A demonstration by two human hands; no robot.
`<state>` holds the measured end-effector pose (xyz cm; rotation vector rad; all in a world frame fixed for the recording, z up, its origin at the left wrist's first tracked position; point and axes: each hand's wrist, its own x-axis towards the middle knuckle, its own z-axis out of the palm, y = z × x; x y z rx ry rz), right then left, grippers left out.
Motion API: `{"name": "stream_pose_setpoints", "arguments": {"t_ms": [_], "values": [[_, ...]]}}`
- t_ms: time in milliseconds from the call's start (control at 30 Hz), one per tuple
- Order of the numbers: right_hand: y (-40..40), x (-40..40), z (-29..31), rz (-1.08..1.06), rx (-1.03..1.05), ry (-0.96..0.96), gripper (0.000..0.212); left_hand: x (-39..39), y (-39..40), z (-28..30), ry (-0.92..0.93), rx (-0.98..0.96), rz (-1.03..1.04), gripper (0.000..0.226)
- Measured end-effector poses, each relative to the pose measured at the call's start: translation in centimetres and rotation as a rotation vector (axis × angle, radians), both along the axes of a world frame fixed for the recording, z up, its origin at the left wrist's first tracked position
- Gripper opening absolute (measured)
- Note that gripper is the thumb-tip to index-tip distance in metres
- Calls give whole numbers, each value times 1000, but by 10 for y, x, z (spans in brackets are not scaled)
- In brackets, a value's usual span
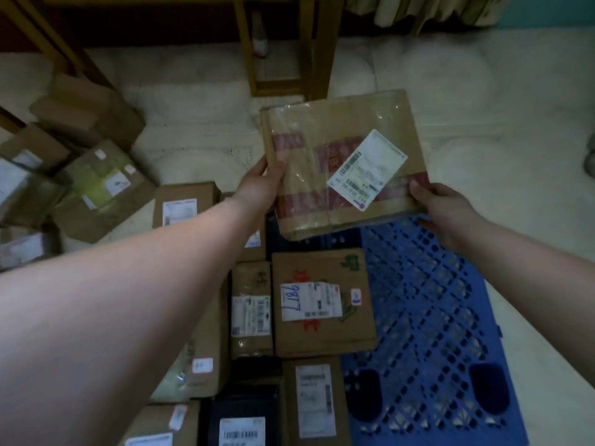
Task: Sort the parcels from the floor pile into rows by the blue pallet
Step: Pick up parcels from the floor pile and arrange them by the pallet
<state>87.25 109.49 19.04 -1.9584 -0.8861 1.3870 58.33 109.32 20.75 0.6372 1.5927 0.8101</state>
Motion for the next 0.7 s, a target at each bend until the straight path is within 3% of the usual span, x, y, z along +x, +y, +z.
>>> {"name": "stream_pose_setpoints", "arguments": {"t_ms": [100,200,300,467,600,700], "values": [[-10,3,-48,55,-22,-56,42,-4,13,-46,133,7,-63,53],[-17,1,-88,114,-50,-54,40,-12,10,-88,253,-3,-179,49],[-17,-8,-114,192,-66,-122,36,-9,-4,-115,402,-23,-310,59],[-17,-9,-131,300,-51,-243,32,2,-12,-127,574,-59,-377,52],[-18,-24,-128,377,-18,-326,33,2,-18,-123,845,-189,-493,41],[-20,-27,-127,422,-45,-405,34,6,-29,-113,824,-179,-564,44]]}}
